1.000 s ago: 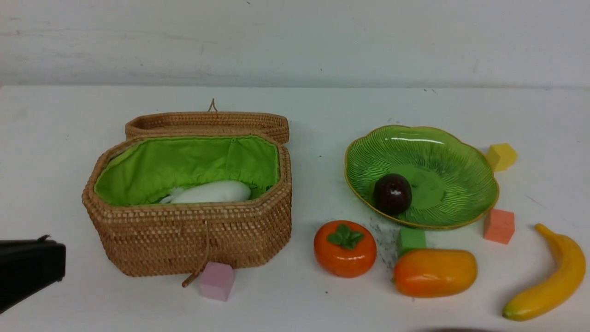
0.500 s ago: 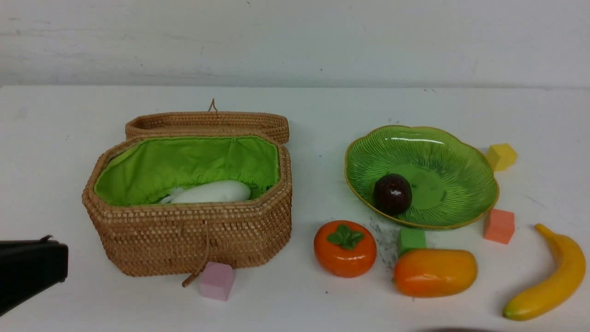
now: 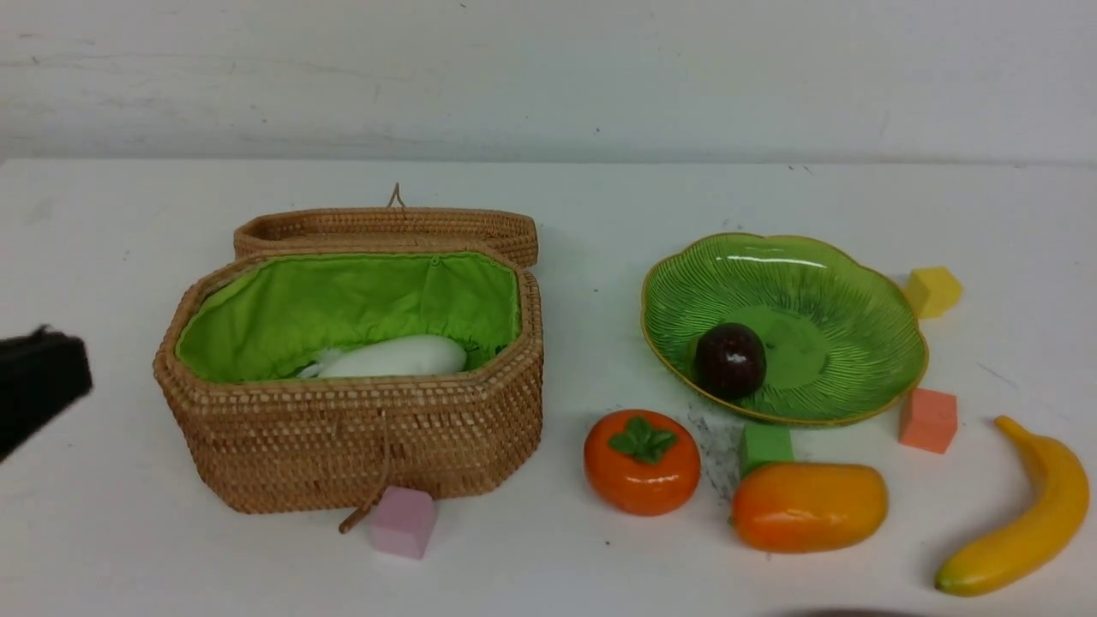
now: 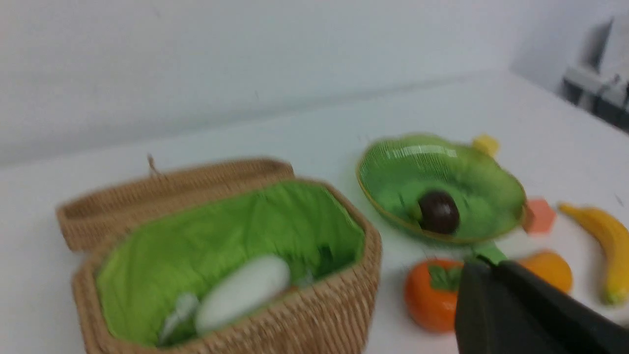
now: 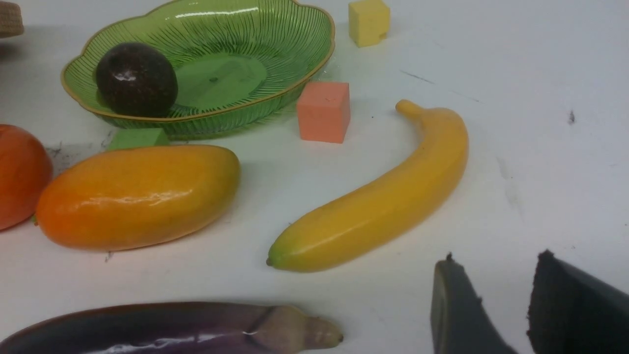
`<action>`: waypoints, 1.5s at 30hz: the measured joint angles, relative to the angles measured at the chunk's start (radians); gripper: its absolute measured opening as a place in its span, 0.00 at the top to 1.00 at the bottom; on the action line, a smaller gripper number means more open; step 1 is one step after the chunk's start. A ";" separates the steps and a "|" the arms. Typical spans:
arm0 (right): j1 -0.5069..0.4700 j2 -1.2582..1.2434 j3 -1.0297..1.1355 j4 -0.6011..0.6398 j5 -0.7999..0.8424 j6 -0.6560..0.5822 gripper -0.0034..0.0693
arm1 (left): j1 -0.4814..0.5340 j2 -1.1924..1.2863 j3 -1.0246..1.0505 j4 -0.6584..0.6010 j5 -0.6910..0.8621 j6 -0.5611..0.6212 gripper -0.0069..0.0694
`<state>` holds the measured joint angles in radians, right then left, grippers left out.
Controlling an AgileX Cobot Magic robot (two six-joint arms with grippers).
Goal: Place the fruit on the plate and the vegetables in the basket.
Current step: Use the right arm to grab a banana and put it into the right plate
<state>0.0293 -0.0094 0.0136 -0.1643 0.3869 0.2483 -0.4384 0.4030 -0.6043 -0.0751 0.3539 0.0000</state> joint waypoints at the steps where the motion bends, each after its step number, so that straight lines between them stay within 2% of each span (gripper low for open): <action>1: 0.000 0.000 0.000 0.000 0.000 0.000 0.62 | 0.006 -0.016 0.009 0.000 -0.027 0.000 0.92; 4: 0.000 0.000 0.000 0.000 0.000 0.000 0.62 | 0.147 -0.166 0.189 -0.030 -0.262 0.000 0.92; 8: 0.000 0.000 0.000 0.000 0.000 0.000 0.62 | 0.299 -0.283 0.378 -0.040 -0.400 0.000 0.92; 12: 0.000 0.000 0.000 0.000 0.000 0.000 0.62 | 0.452 -0.394 0.546 -0.036 -0.410 0.000 0.92; 13: 0.000 -0.001 0.000 0.000 0.000 0.000 0.62 | 0.527 -0.410 0.605 -0.027 -0.385 0.000 0.91; 17: 0.000 -0.001 0.000 0.000 0.000 0.000 0.62 | 0.626 -0.412 0.631 -0.018 -0.266 0.000 0.91; 20: 0.000 -0.002 0.000 0.000 0.000 0.000 0.62 | 0.631 -0.412 0.633 -0.013 -0.079 0.000 0.91; 23: 0.000 -0.002 0.000 0.000 0.000 0.000 0.62 | 0.616 -0.412 0.635 -0.008 0.040 -0.037 0.91; 30: 0.000 -0.002 0.000 0.000 0.000 0.000 0.62 | 0.604 -0.412 0.635 0.021 0.043 -0.145 0.90; 36: 0.000 -0.002 0.000 0.000 0.000 0.000 0.62 | 0.515 -0.412 0.635 0.075 0.043 -0.152 0.90; 45: 0.000 -0.002 0.000 0.000 0.000 0.000 0.62 | 0.501 -0.412 0.635 0.075 0.043 -0.159 0.89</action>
<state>0.0293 -0.0115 0.0136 -0.1643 0.3869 0.2483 0.0624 -0.0094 0.0307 0.0000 0.3971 -0.1589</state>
